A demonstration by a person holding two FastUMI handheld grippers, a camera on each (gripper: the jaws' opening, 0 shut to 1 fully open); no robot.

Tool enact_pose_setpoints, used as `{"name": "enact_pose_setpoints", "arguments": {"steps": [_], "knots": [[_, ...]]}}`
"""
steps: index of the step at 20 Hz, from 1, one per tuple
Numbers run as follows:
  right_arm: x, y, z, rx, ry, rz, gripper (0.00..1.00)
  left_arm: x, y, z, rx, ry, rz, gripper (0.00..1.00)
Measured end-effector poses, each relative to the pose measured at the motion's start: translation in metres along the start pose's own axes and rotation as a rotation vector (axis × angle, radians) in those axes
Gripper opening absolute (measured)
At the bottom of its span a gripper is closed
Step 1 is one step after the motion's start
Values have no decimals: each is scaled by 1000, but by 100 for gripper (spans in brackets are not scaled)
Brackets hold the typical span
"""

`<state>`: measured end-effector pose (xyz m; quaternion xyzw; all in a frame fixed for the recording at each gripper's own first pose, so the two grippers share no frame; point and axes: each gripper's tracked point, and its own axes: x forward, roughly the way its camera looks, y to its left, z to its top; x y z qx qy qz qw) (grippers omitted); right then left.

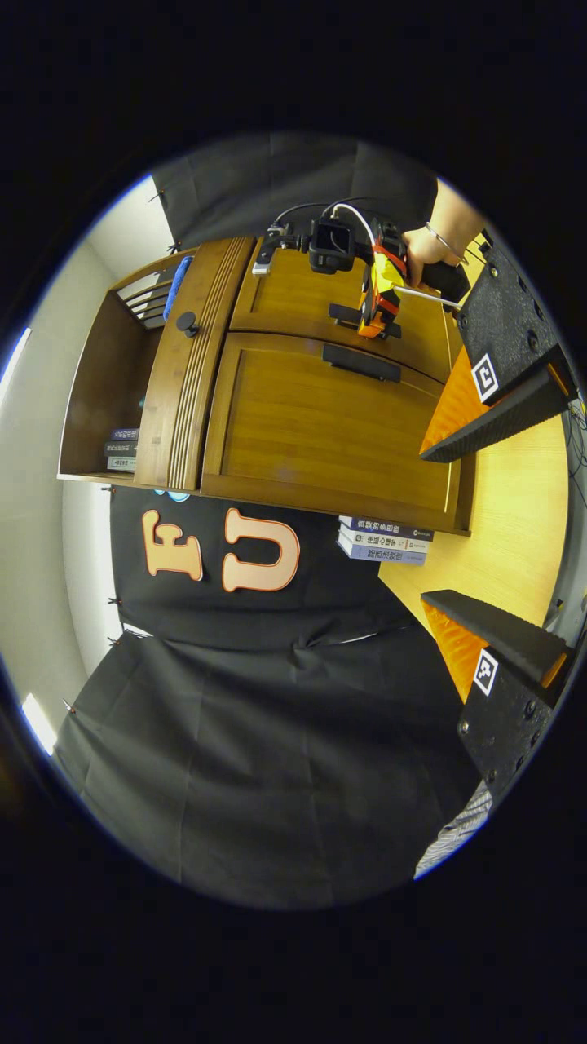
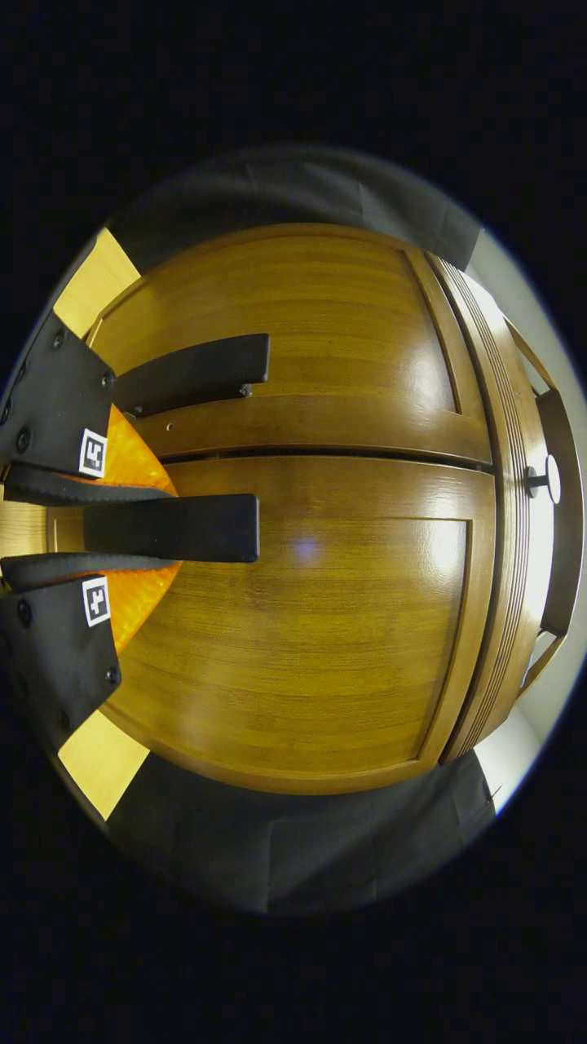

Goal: Open the right door of the double-door shoe cabinet with the right hand, and open the left door with the left hand.

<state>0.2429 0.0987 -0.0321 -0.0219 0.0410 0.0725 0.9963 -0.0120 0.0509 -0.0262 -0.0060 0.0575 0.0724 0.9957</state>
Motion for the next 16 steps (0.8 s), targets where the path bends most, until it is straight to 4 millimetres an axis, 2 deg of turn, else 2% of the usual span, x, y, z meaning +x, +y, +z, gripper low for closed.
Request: {"name": "enact_pose_setpoints", "arguments": {"steps": [2,4,5,7,8,9,11,13,15,16], "knots": [[-10,0,-1,18,1,-3,25,-3,-2,3,6,-5,0,95],[-21,-4,-3,20,5,-8,29,-8,-2,5,10,-14,0,95],[-28,-5,-3,24,2,-10,21,-10,-1,7,10,-16,2,95],[-46,-12,-5,31,-3,-14,29,-13,-1,6,10,-17,7,92],[-55,-15,-6,37,-8,-18,25,-14,-2,5,12,-16,8,92],[-63,-19,-7,35,-13,-22,29,-15,-3,5,14,-14,6,92],[-77,-25,-8,22,-15,-26,21,-18,-8,4,17,-10,-3,95],[-88,-31,-10,26,-12,-18,29,-20,-15,1,15,0,-17,92],[-98,-37,-11,23,-6,-13,25,-21,-23,-4,10,14,-33,92],[-100,-39,-11,21,-4,-13,29,-22,-26,-5,11,17,-41,92]]}}
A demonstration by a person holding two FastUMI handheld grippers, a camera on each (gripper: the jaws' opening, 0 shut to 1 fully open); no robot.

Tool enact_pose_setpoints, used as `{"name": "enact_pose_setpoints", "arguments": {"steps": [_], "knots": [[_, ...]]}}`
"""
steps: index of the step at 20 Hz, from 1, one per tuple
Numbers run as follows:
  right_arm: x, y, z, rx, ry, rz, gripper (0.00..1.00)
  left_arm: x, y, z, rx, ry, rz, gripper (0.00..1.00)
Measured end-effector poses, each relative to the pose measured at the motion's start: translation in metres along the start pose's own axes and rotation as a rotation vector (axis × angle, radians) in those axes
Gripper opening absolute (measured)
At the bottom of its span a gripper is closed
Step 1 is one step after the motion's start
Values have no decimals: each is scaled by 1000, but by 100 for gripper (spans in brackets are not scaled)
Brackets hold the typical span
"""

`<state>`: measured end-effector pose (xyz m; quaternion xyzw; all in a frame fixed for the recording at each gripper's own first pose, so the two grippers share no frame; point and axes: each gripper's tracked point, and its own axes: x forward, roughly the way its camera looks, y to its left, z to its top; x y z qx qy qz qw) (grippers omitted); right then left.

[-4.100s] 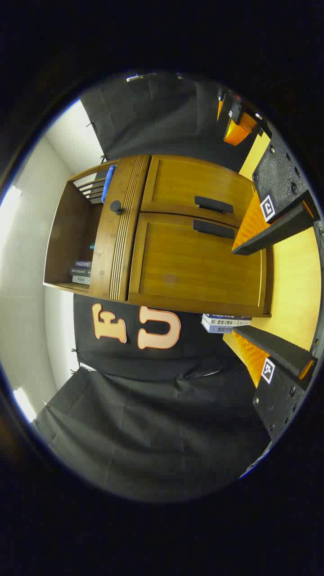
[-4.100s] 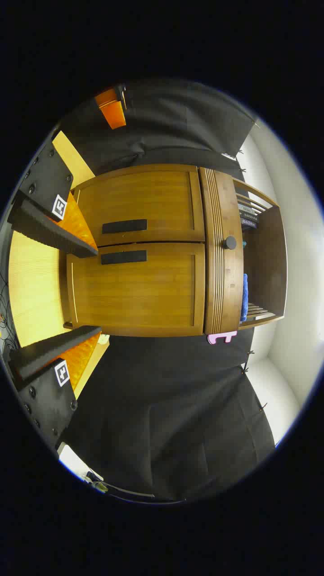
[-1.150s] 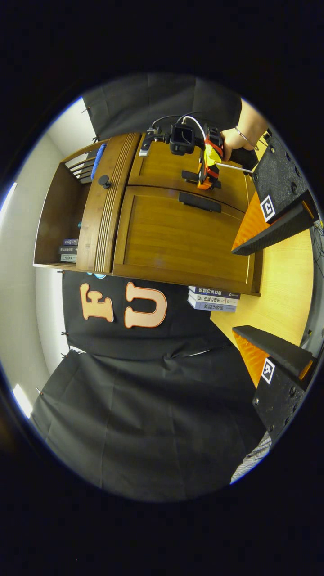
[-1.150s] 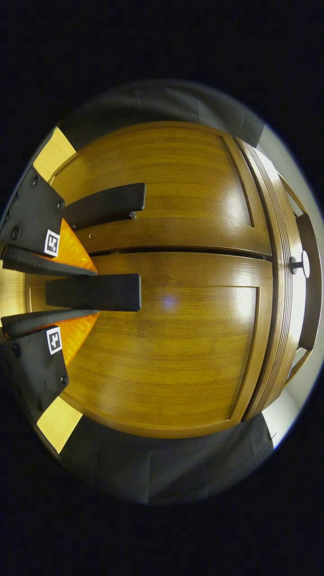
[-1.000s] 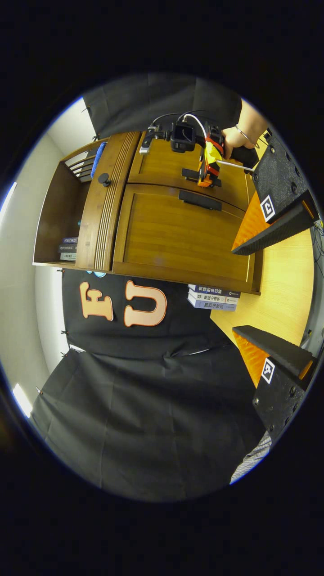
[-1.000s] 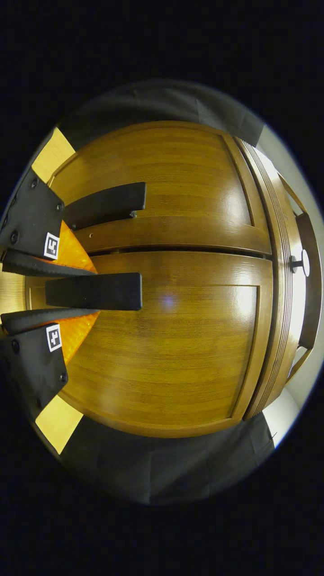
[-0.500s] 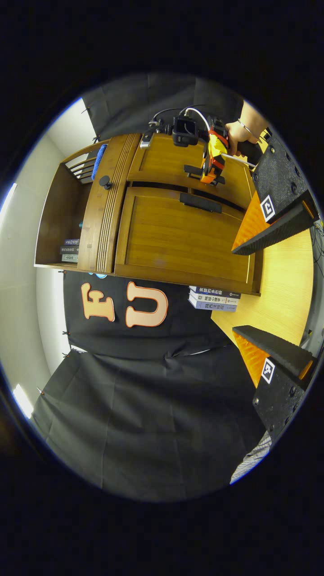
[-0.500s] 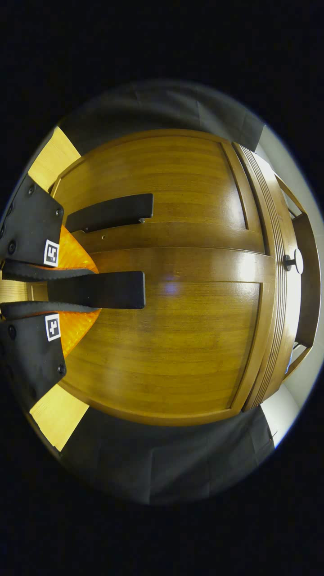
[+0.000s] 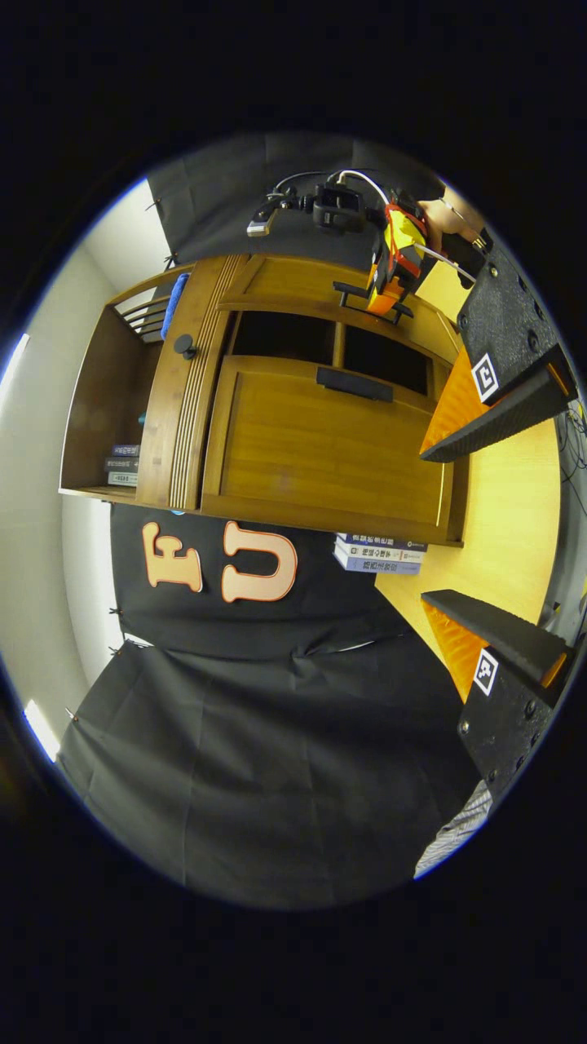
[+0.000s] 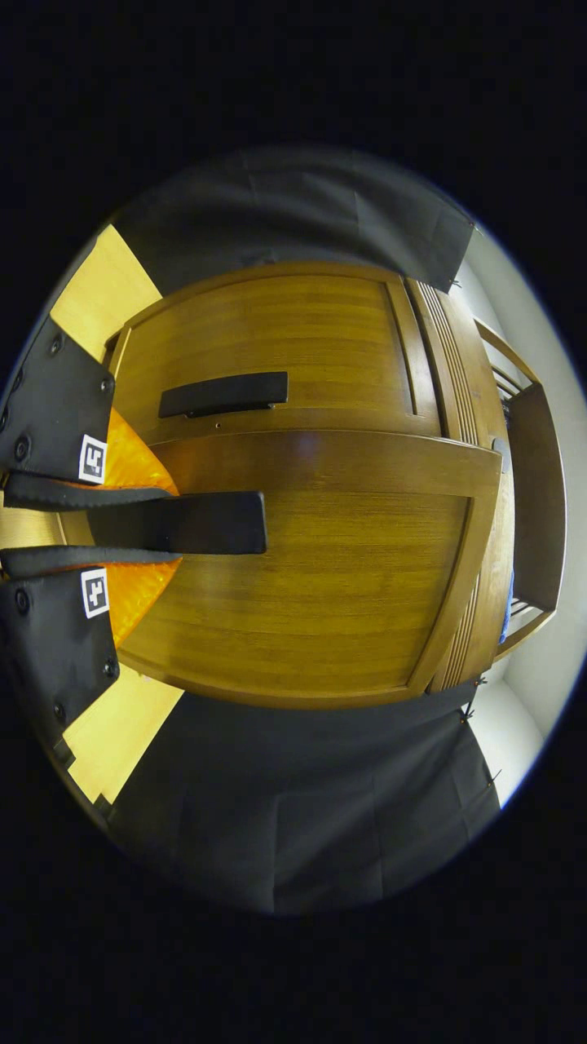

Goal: Open the right door of the double-door shoe cabinet with the right hand, and open the left door with the left hand.

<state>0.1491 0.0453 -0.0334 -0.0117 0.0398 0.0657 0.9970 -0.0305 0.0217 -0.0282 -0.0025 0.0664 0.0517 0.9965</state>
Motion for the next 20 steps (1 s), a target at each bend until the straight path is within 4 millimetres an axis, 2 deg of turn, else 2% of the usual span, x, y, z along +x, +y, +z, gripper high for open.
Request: {"name": "enact_pose_setpoints", "arguments": {"steps": [2,3,5,6,9,10,11,16,17,19,20], "knots": [[-8,-4,-1,3,3,1,29,-3,-6,1,9,-1,-10,95],[-12,-7,-2,6,6,3,24,-4,-9,1,12,-1,-14,95],[-22,-13,-5,15,13,4,25,-3,-14,1,11,-1,-20,95],[-27,-16,-4,16,16,4,29,-3,-15,0,11,0,-21,95],[-37,-24,-6,18,21,2,29,1,-24,-1,7,6,-27,95],[-39,-26,-5,17,23,3,25,1,-27,-2,7,8,-29,92],[-42,-29,-5,18,26,3,24,2,-31,-2,9,8,-32,95],[-63,-50,-7,20,45,-21,24,4,-54,-2,17,9,-50,95],[-67,-57,-6,12,45,-31,28,5,-59,-2,18,9,-52,95],[-78,-67,-8,10,58,-43,13,8,-67,-2,24,8,-52,95],[-82,-72,-7,1,58,-44,13,9,-72,-2,25,6,-52,92]]}}
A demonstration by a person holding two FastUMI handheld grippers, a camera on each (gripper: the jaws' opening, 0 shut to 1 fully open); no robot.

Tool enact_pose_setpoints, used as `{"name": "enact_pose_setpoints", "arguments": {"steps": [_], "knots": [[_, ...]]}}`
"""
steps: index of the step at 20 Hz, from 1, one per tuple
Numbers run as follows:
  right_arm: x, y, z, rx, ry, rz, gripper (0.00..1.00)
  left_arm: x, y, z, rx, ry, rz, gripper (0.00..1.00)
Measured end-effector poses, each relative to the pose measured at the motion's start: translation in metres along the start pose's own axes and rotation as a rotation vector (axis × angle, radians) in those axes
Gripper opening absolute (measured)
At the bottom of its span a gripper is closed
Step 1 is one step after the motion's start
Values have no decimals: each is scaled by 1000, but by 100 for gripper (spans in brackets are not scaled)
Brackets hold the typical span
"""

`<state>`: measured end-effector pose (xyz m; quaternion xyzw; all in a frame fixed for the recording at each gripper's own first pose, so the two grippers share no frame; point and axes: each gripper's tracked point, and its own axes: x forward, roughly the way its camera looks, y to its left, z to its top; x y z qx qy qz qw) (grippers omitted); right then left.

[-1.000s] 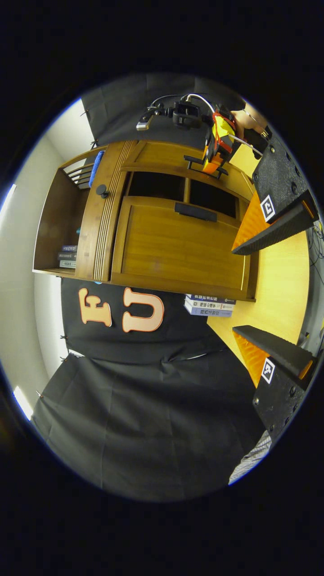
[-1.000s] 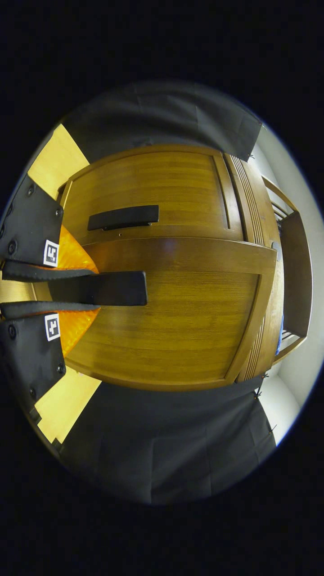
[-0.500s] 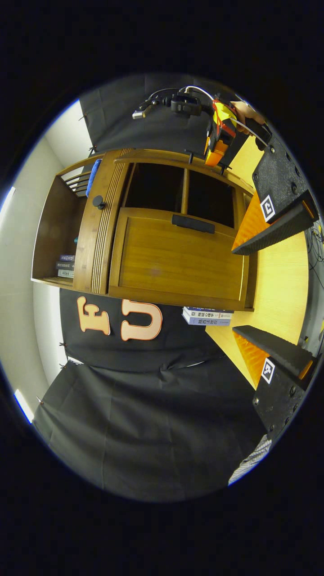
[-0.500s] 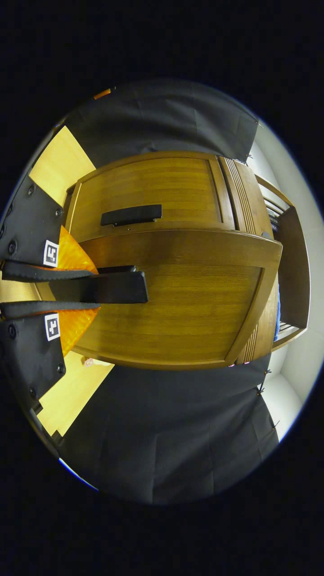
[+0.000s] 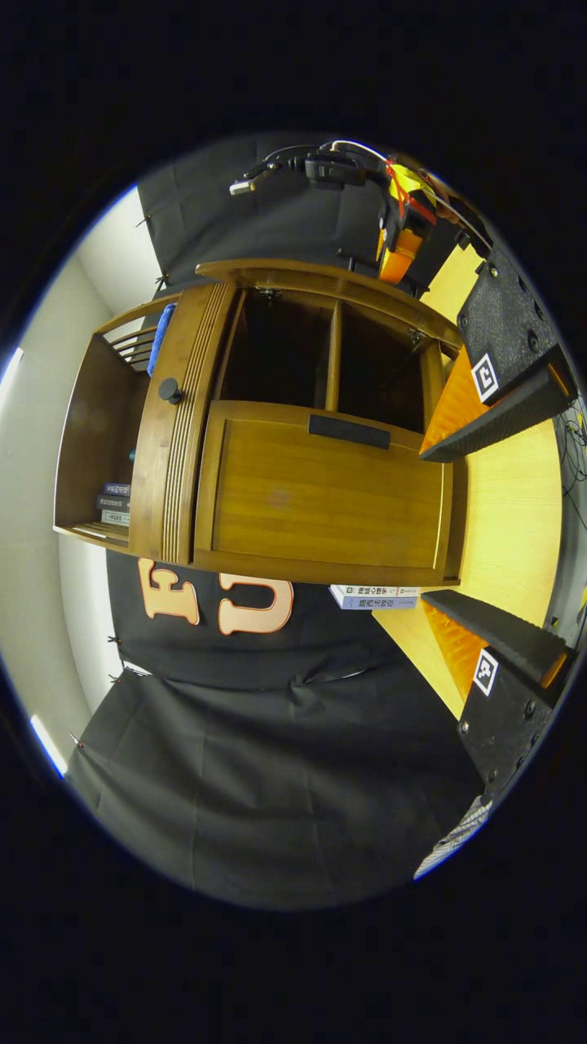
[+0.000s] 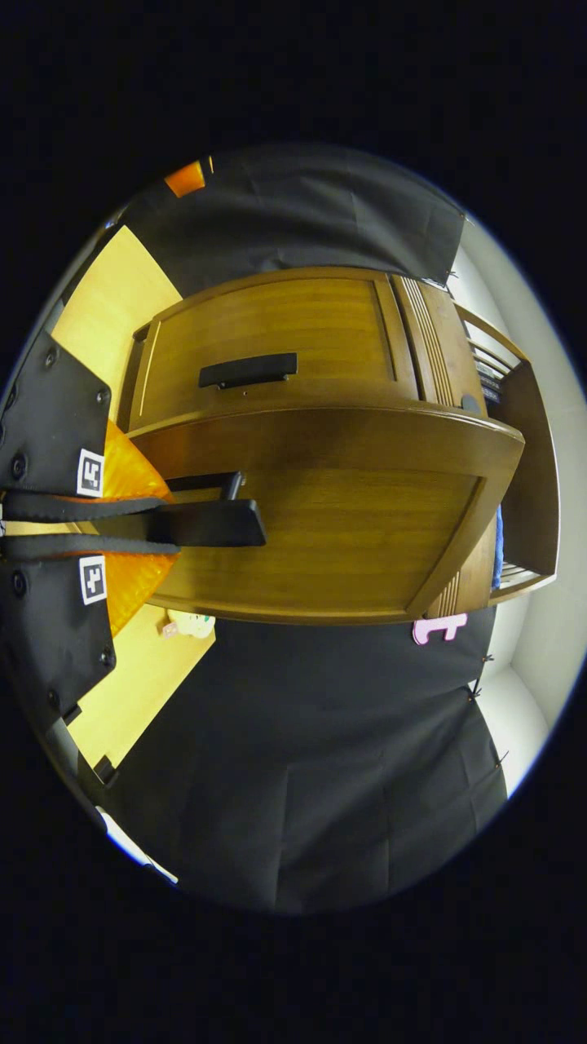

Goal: Open the right door of the double-door shoe cabinet with the right hand, and open the left door with the left hand.

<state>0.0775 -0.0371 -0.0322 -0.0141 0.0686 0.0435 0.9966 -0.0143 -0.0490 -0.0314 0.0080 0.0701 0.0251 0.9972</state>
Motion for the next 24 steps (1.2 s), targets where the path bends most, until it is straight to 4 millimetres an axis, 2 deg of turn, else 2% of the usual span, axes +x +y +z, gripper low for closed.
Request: {"name": "enact_pose_setpoints", "arguments": {"steps": [1,2,3,4,5,6,8,9,10,12,16,17,18,24], "knots": [[-3,-5,-1,-7,4,-2,17,3,-5,1,0,-2,-1,92],[-5,-10,0,-8,3,0,9,7,-11,1,-1,-3,-4,92],[-7,-14,-2,-6,5,2,17,10,-18,2,-1,-3,-8,92],[-9,-19,-1,-3,4,7,12,13,-26,1,-3,-5,-14,92],[-11,-22,-1,1,3,12,17,17,-33,3,-4,-9,-22,95],[-13,-26,-1,5,3,17,13,20,-41,5,-3,-13,-31,92],[-16,-34,-2,-1,0,21,13,25,-58,8,6,-21,-48,92],[-17,-38,-2,-6,1,22,13,28,-65,10,10,-26,-57,95],[-20,-42,-2,-11,1,24,12,32,-73,11,11,-30,-68,92],[-21,-47,-2,0,0,35,12,37,-87,10,11,-29,-88,92],[-25,-62,-2,9,-5,39,12,50,-106,12,10,-39,-107,92],[-26,-65,-3,8,-5,42,17,55,-111,14,10,-45,-108,92],[-28,-68,-3,10,-4,47,12,60,-115,14,12,-51,-110,92],[-31,-96,-3,24,-14,54,12,99,-135,10,37,-57,-112,92]]}}
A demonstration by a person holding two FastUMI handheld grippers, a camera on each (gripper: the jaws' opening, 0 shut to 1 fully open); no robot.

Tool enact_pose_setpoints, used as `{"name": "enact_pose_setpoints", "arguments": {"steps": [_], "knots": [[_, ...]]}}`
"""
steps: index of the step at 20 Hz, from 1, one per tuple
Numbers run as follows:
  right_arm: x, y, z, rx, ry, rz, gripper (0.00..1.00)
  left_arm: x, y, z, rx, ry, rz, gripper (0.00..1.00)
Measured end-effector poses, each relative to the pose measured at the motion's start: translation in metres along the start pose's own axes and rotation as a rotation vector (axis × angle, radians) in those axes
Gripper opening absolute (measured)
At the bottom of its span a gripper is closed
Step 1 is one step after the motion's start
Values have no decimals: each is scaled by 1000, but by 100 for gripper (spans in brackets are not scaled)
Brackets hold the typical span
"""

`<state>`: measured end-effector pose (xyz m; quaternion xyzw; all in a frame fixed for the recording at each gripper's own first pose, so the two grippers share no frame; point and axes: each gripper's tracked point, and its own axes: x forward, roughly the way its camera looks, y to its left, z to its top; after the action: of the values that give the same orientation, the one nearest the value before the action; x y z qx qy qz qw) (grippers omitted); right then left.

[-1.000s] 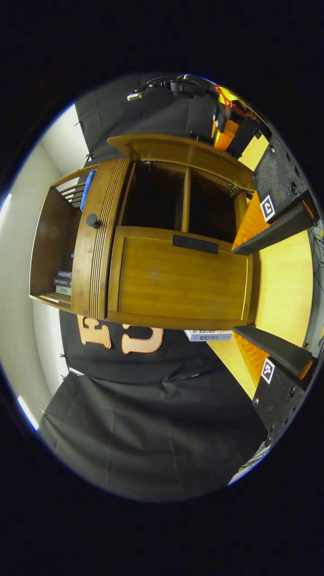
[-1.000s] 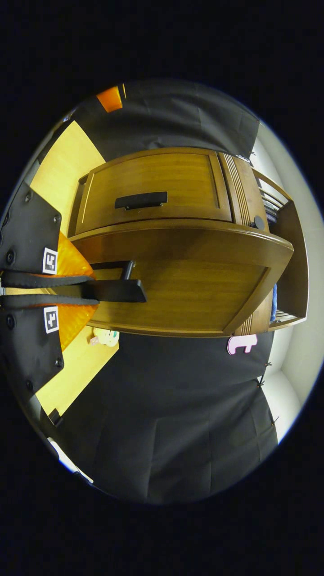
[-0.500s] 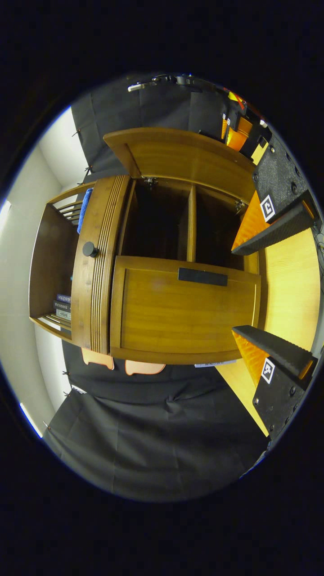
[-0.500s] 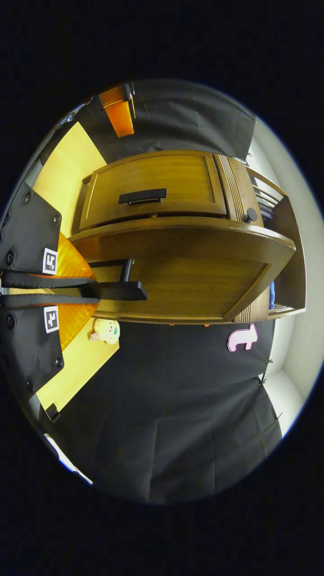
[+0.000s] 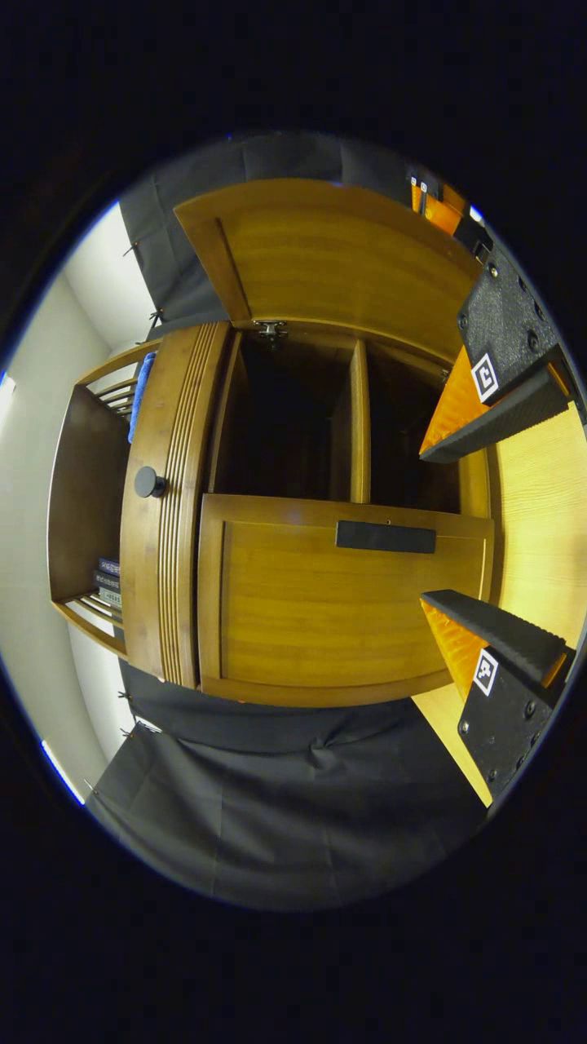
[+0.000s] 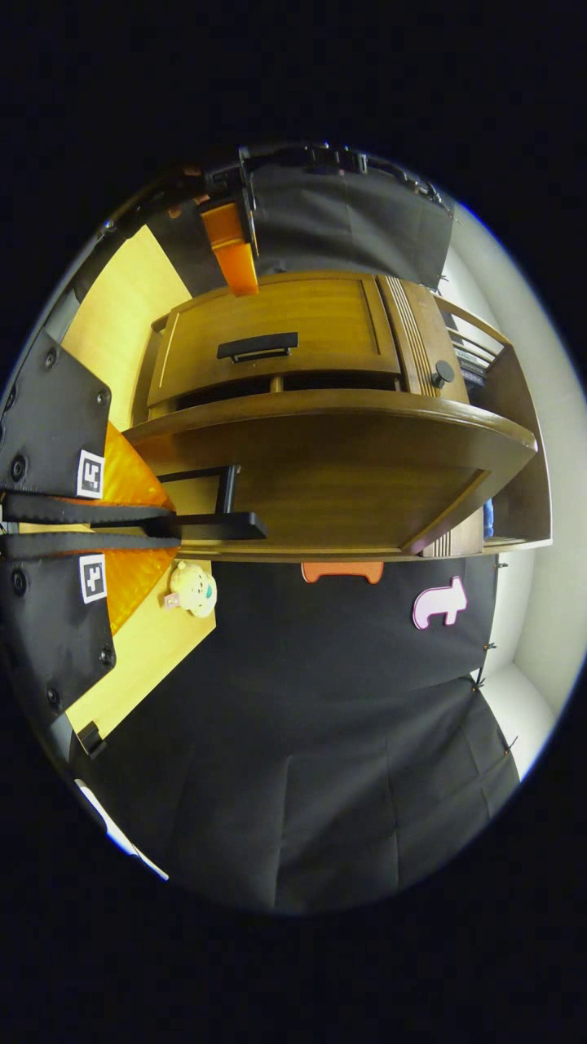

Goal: Open the right door of the double-door shoe cabinet with the right hand, and open the left door with the left hand.

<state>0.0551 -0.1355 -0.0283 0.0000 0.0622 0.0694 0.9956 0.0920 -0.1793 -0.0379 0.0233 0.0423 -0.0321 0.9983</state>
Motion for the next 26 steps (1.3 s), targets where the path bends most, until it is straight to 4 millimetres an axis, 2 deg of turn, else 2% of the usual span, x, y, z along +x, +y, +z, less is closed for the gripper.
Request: {"name": "enact_pose_setpoints", "arguments": {"steps": [1,3,4,5,6,7,8,9,10,11,13,14,17,18,20,21,22,23,24,26], "knots": [[0,-6,0,0,0,-7,12,8,0,-1,-1,2,7,92],[-2,-21,0,-2,-6,-27,3,22,-1,-3,-10,14,15,92],[-2,-28,1,1,-10,-32,8,27,-1,-5,-15,18,20,92],[-3,-34,1,6,-10,-37,3,32,0,-6,-16,20,28,92],[-3,-40,2,9,-9,-42,13,41,4,-7,-2,17,43,92],[-5,-43,6,14,-20,-39,12,48,7,-6,16,9,60,92],[-5,-47,10,14,-28,-37,4,54,10,-5,28,2,70,92],[-5,-50,10,11,-28,-34,12,61,11,-4,32,-5,79,92],[-6,-53,9,8,-29,-34,12,66,12,-3,32,-11,85,92],[-8,-54,9,8,-27,-34,8,72,13,-1,30,-16,92,92],[-12,-63,7,13,-23,-41,8,84,14,0,24,-21,99,92],[-15,-67,8,14,-23,-48,12,88,15,0,23,-24,101,92],[-22,-89,7,23,-24,-99,12,99,18,0,51,-32,112,92],[-25,-98,7,27,-26,-123,8,104,19,-1,62,-32,114,92],[-31,-108,9,43,-29,-136,8,111,21,-5,66,-29,117,92],[-34,-112,8,46,-27,-147,12,115,21,-7,61,-24,116,92],[-36,-117,9,46,-28,-158,8,119,22,-9,57,-21,117,92],[-38,-118,10,47,-31,-163,14,123,24,-11,52,-17,119,92],[-40,-119,8,47,-28,-165,14,126,26,-13,48,-13,121,92],[-45,-119,7,47,-20,-166,28,131,28,-17,38,-5,121,92]]}}
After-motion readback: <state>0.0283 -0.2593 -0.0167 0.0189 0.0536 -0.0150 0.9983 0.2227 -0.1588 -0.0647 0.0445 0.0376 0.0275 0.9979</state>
